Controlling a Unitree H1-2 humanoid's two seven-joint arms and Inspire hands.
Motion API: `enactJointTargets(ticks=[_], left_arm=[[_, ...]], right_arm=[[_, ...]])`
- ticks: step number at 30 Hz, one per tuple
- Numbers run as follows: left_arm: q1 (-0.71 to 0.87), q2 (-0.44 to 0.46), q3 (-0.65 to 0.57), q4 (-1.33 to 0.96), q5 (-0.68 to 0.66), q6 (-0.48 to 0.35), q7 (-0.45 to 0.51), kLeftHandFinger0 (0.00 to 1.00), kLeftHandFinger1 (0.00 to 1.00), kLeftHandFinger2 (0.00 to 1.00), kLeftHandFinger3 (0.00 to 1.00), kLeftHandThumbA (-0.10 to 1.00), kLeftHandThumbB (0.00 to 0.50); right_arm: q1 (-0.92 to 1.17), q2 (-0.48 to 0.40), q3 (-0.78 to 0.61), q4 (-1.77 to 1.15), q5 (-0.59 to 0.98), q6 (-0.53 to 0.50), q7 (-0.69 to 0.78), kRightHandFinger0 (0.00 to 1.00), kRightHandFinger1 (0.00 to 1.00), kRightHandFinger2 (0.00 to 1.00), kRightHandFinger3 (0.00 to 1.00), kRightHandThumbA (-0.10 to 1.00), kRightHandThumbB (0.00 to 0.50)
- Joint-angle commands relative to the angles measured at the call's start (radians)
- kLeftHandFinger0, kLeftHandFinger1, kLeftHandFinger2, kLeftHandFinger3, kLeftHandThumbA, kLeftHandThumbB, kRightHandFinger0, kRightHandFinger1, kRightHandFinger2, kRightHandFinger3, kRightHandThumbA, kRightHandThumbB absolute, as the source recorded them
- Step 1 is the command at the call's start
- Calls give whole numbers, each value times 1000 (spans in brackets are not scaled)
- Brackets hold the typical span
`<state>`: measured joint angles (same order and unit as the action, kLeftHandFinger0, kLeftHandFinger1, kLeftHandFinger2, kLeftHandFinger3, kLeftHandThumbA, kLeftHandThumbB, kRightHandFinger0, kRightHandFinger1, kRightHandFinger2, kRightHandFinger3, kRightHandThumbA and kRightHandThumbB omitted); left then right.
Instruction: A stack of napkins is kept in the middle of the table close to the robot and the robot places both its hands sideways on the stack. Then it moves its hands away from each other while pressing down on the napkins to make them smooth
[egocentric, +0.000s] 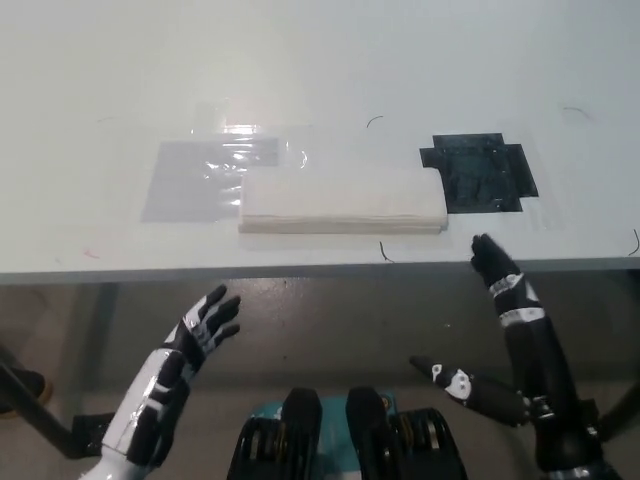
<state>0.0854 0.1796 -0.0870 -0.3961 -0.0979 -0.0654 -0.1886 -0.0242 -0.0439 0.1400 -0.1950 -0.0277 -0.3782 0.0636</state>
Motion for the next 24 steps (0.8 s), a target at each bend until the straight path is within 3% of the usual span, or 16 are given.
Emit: enactJointTargets(ticks=[1,4,5,8,13,17,24], left_arm=[[-61,4,-2,-133,-67,-15,-22,1000,1000,1000,1000,1000,389],[-152,-3,7,-161,-69,4,-9,1000,1000,1000,1000,1000,422],[-215,-9,13,-163,-90,52,2,1000,1000,1000,1000,1000,441],[-358,-33,26,-111,-69,85,27,1000,1000,1000,1000,1000,420],[-582,-99,66,30,-90,173,71,1000,1000,1000,1000,1000,373],[-750,-142,118,200,-148,229,82,1000,1000,1000,1000,1000,341],[-948,-214,197,515,-130,170,142,1000,1000,1000,1000,1000,324]], right_arm=[[-67,7,2,-156,40,30,16,1000,1000,1000,1000,1000,332],[-144,17,-6,-205,74,113,11,1000,1000,1000,1000,1000,360],[-211,34,-15,-189,83,129,0,1000,1000,1000,1000,1000,372],[-354,68,-33,-122,124,162,-16,1000,1000,1000,1000,1000,352],[-549,105,-81,43,165,218,-30,1000,1000,1000,1000,1000,392],[-693,130,-123,216,207,181,-22,1000,1000,1000,1000,1000,330],[-879,183,-207,502,266,166,-40,1000,1000,1000,1000,1000,293]])
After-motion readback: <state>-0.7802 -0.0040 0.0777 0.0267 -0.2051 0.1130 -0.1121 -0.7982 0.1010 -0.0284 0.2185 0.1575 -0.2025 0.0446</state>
